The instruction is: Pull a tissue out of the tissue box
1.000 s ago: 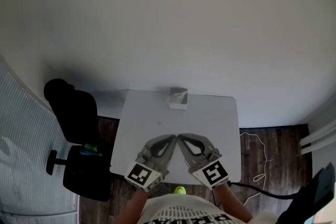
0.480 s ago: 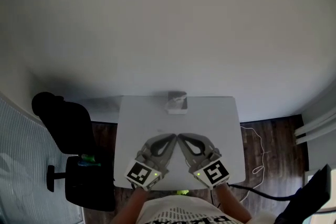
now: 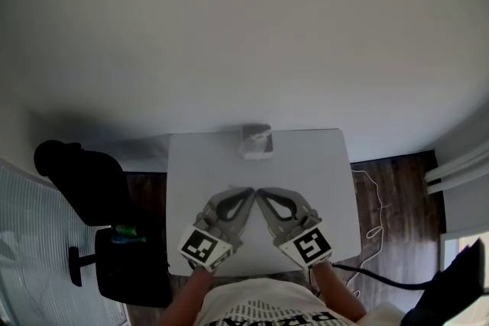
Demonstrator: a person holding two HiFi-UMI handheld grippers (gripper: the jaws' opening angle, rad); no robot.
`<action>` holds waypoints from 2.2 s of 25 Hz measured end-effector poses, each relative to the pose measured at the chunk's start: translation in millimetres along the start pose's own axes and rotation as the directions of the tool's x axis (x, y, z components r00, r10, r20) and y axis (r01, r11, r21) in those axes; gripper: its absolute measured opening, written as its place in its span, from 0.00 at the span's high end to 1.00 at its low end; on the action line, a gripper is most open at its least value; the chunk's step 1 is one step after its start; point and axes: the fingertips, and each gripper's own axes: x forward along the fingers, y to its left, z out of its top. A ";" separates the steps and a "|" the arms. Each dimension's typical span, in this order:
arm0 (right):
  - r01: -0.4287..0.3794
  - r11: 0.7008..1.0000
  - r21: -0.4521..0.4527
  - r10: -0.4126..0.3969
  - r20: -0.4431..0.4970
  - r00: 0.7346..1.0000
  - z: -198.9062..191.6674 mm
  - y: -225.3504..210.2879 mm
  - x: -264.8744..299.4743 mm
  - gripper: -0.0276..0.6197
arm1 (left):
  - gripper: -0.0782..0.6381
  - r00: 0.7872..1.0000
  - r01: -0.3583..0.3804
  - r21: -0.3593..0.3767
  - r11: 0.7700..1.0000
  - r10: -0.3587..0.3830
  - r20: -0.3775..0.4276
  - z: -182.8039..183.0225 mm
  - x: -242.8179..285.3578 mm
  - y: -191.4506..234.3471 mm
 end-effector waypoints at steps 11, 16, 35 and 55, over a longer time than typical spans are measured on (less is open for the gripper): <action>-0.036 0.999 0.014 0.036 -0.022 0.999 -15.6 -32.0 25.9 0.95 | 0.91 0.997 -0.038 -0.006 0.999 0.038 -0.064 -10.0 22.0 22.7; -0.035 0.999 0.003 0.035 -0.075 0.997 -39.9 -47.4 46.7 0.90 | 0.90 0.992 -0.043 -0.022 0.999 0.040 -0.118 -34.1 31.6 41.3; 0.009 0.996 0.084 0.011 -0.243 0.970 -154.6 -93.5 114.3 0.82 | 0.90 0.981 -0.071 -0.143 0.987 0.043 -0.188 -108.7 65.3 105.6; 0.048 0.999 -0.008 -0.047 -0.413 0.909 -264.4 -133.4 170.8 0.73 | 0.90 0.969 -0.110 -0.240 0.965 0.050 -0.241 -170.1 84.7 141.4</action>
